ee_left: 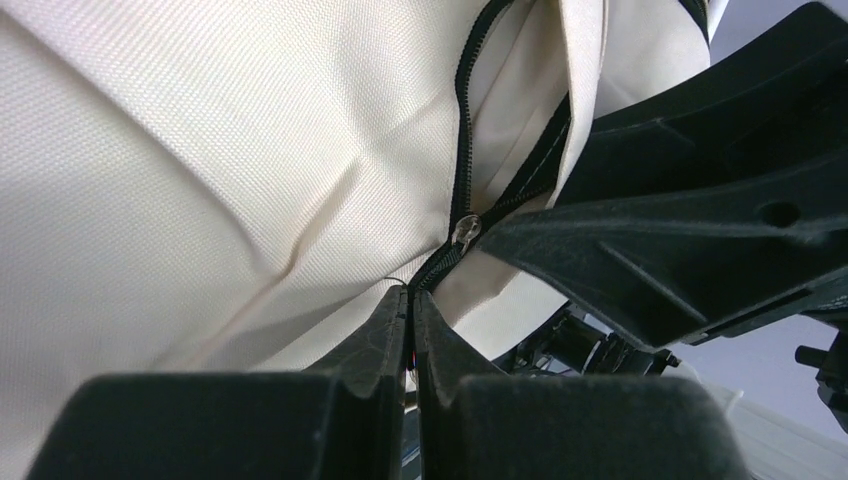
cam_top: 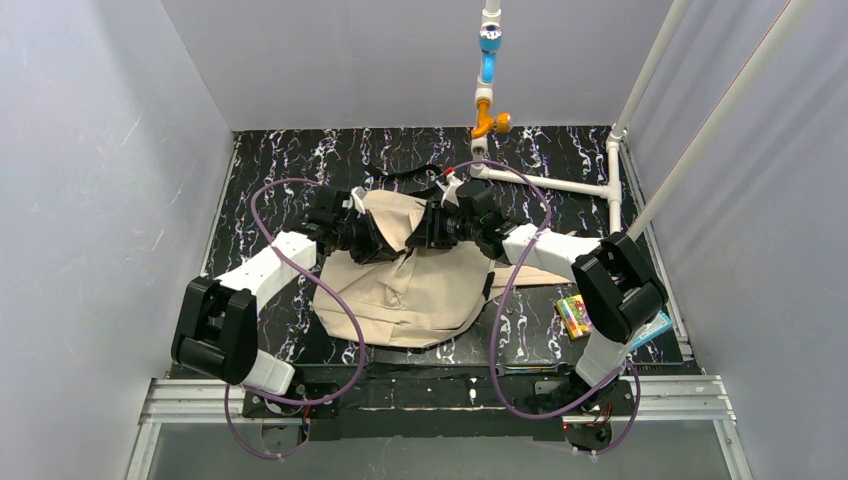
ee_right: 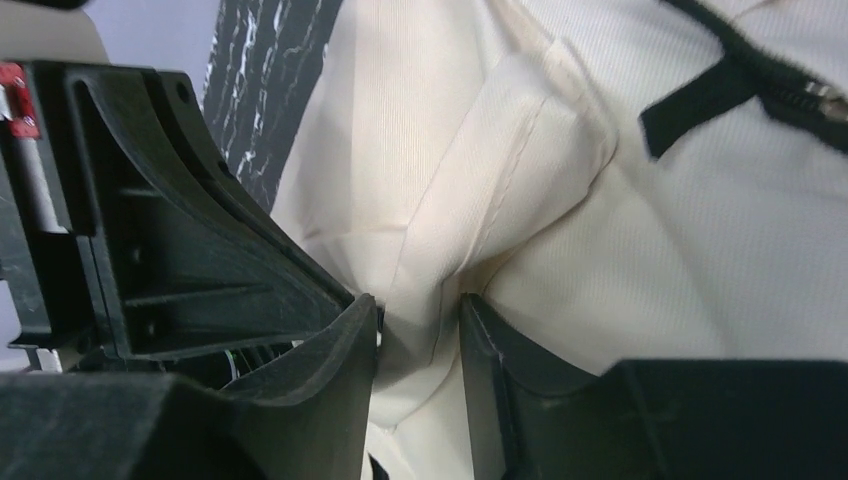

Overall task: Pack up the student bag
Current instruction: Unzip the student bag at the center of the board.

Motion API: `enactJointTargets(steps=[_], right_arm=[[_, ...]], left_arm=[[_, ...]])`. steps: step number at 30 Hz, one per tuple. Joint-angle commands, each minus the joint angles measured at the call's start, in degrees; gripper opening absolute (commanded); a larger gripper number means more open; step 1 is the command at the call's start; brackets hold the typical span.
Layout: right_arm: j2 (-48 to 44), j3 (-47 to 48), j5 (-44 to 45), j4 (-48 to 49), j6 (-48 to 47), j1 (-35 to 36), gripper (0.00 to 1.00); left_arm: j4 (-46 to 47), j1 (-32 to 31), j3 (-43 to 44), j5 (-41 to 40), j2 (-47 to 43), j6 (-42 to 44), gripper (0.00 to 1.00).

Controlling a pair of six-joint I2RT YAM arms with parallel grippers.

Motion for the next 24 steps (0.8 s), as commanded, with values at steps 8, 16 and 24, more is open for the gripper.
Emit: enactJointTargets(steps=[8,16,24], right_arm=[[-3.6,3.11,4.81,-9.29,-0.18,2.25,0.21],[-1.01,5.06,6.74,-7.01,1.52,1.33,0.01],[1.04,2.79,0.29,0.55,3.93,-1.95,0.12]], left_arm=[[0.5,-1.48,-3.21,1.72,-6.82,-4.57,0.0],[-2.61,-4.24,-8.65,0.22,-9.55,-4.2,0.0],[-4.31,-5.4,-14.43,-2.58,-17.37,-5.01,0.0]])
